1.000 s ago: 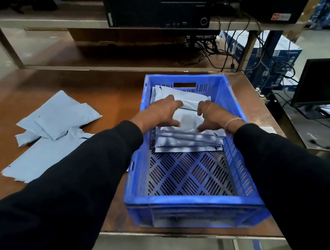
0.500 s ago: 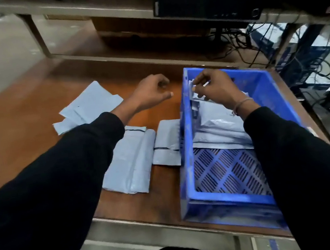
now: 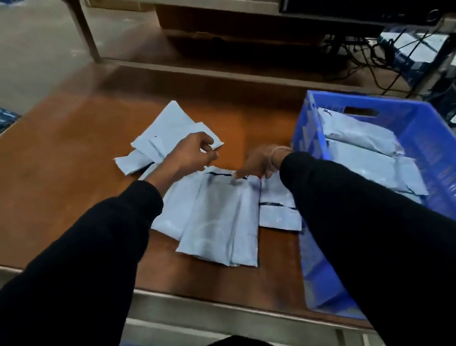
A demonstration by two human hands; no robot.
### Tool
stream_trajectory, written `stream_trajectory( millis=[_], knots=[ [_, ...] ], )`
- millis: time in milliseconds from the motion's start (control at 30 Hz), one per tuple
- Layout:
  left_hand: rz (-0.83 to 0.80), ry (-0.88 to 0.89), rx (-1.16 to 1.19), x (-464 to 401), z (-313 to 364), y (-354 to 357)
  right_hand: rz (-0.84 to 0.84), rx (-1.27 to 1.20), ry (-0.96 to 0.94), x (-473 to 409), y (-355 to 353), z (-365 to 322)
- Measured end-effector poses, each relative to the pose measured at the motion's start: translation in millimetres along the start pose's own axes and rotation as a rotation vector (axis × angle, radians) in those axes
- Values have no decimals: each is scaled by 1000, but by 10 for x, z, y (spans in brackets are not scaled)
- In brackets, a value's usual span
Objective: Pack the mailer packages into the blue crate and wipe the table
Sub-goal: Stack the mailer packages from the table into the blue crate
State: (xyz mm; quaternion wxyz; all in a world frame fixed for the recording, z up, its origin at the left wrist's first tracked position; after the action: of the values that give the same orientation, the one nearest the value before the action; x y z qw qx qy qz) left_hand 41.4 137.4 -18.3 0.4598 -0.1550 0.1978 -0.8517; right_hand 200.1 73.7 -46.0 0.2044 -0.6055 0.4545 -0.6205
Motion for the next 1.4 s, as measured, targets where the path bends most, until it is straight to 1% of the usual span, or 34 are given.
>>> stream_trajectory(
  millis=[100, 167, 300, 433, 567, 667, 733, 767, 800, 900, 933, 1000, 1067, 1133, 1267, 1400],
  knots=[
    [-12, -3, 34, -1, -129, -61, -1, 25, 22, -138, 225, -52],
    [-16, -5, 54, 1, -185, -110, 27, -10, 16, -226, 295, -66],
    [-36, -33, 79, -34, -297, -167, 139, -170, 0, -275, 197, -40],
    [-69, -39, 103, -60, -317, -128, 174, -266, 3, -290, 8, 31],
    [-173, -92, 183, -47, -340, 14, 162, -563, -33, -230, -256, 104],
    [-243, -78, 124, -25, -324, 120, 256, -753, -7, -187, -454, 218],
    [-258, -63, 120, -27, -329, 144, 297, -846, 51, -160, -463, 301],
    [-241, -49, 137, -48, -339, 122, 294, -825, 70, -160, -427, 327],
    [-201, -33, 152, -78, -353, 68, 269, -750, 78, -157, -366, 322],
    [-13, -62, 222, -163, -418, -185, 136, -390, 114, -157, -65, 267],
    [17, -82, 266, -177, -438, -244, 73, -303, 126, -148, 53, 233],
    [16, -102, 331, -178, -444, -300, 0, -163, 100, -147, 235, 106],
    [-14, -96, 333, -169, -432, -320, -24, -47, 84, -144, 343, -24],
    [-30, -78, 300, -166, -414, -318, -19, 24, 102, -163, 394, -74],
    [-46, -67, 272, -169, -396, -291, 23, 67, 133, -96, 321, -113],
    [-90, -53, 330, -181, -362, -251, 128, 167, 130, -33, 80, -83]
  ],
)
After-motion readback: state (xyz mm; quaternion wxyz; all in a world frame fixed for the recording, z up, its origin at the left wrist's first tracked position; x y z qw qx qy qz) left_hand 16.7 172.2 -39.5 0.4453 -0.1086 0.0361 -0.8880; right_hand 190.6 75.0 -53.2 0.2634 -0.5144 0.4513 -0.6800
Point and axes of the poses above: each hand's wrist, its own x-axis away from the middle knuckle, its own y-axis out of the palm, z = x × y, the point moved 9 cm from there along -x, towards the middle knuckle, and after that the axes turned 12 degrees about x, right-handed, at the moved point
